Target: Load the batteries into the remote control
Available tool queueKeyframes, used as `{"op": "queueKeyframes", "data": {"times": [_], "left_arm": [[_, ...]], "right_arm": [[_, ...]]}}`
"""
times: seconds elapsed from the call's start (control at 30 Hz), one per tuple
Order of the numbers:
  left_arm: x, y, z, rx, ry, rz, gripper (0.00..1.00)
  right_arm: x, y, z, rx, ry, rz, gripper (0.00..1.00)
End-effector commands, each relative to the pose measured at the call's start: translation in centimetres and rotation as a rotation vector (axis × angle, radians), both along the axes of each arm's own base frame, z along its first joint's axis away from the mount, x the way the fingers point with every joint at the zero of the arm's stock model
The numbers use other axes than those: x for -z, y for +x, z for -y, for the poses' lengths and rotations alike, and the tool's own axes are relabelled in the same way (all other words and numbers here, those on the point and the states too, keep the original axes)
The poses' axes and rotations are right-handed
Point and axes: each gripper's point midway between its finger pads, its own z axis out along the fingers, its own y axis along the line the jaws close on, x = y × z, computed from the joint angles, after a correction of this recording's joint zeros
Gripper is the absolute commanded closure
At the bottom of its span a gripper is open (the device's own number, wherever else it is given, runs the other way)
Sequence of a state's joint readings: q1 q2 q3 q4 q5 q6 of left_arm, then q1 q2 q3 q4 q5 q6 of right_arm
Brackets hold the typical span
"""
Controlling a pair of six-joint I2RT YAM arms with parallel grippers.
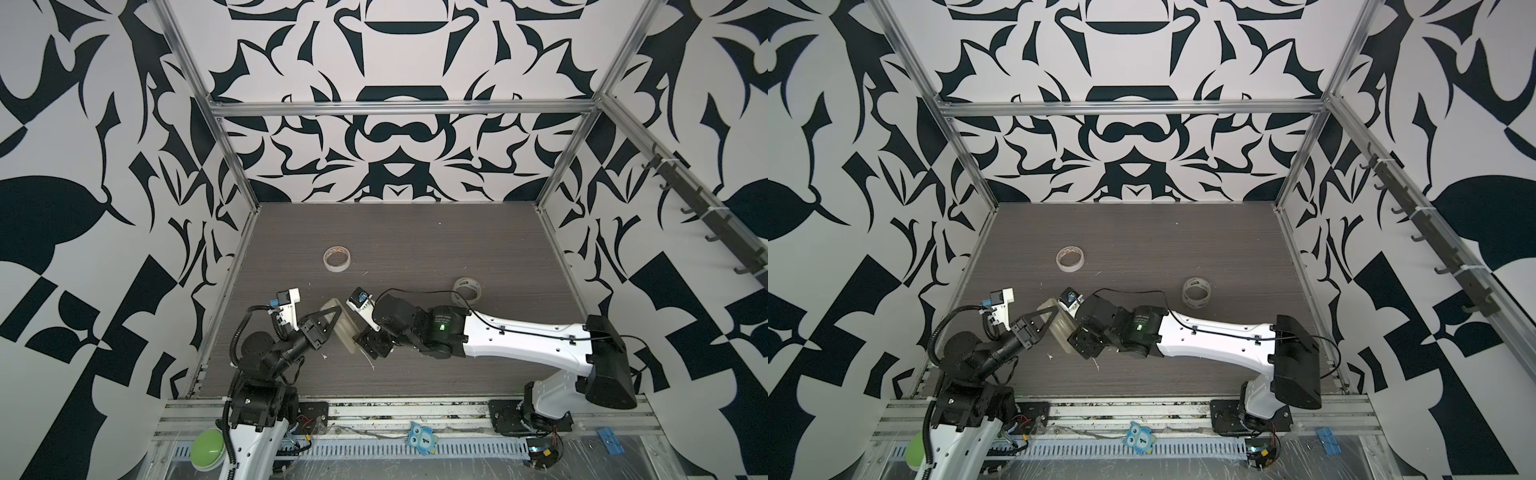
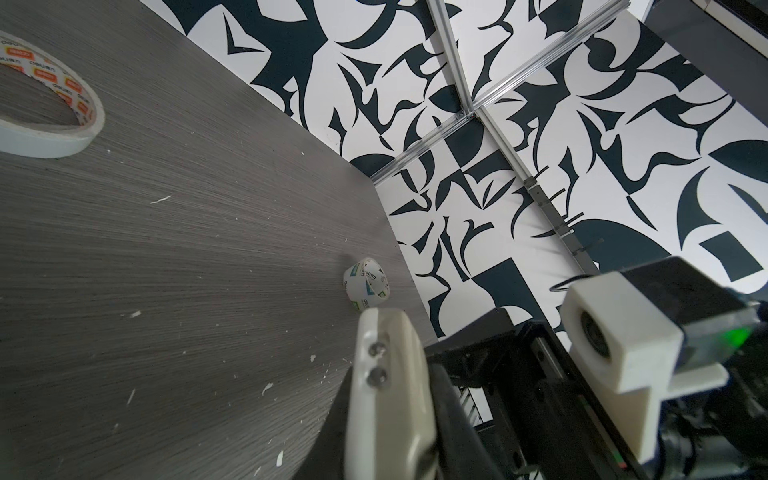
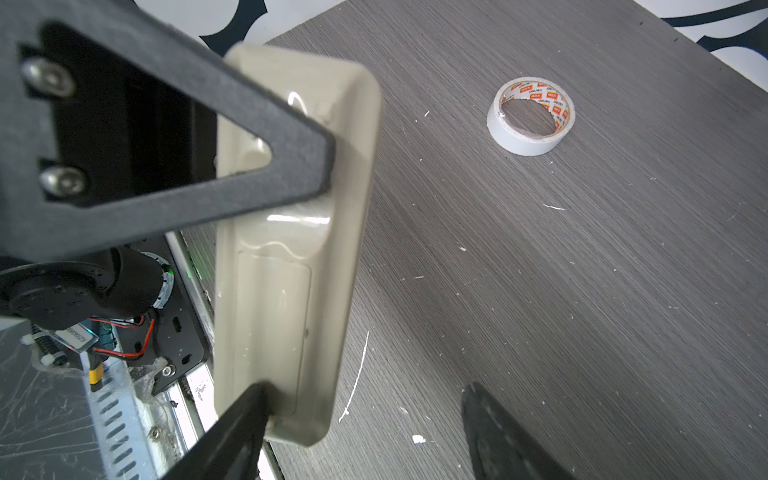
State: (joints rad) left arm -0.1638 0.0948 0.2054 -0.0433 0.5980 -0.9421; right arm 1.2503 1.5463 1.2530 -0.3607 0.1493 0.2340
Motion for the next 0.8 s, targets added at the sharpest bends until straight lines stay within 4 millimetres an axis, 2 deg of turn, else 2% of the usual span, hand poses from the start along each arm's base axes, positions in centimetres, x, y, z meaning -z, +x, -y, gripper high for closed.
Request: {"op": "queueKeyframes", "data": {"times": [0.0, 0.27, 0.47, 0.77], "left_arm": [[-2.8, -1.1, 0.5, 0.047, -0.033, 0.08, 1.0], [-2.4, -0.7, 0.2, 0.018, -0.023, 0.063, 1.0], [-1.3, -0.1, -0.7, -0.05, 0.014, 0.019, 1.0], [-0.8, 0.5, -2.0, -0.148, 0.032, -0.039, 1.0]], "right_arm": [[0.2, 1.0, 0.0, 0.032, -0.005, 0.013, 0.23], [-1.3, 0.5, 0.1, 0.008, 0.054, 0.028, 0.24], [-3.0, 0.1, 0.3, -0.013, 0.119, 0.046, 0.22], [-3.2, -1.1, -0.7, -0.073, 0.156, 0.018, 0.19]]}}
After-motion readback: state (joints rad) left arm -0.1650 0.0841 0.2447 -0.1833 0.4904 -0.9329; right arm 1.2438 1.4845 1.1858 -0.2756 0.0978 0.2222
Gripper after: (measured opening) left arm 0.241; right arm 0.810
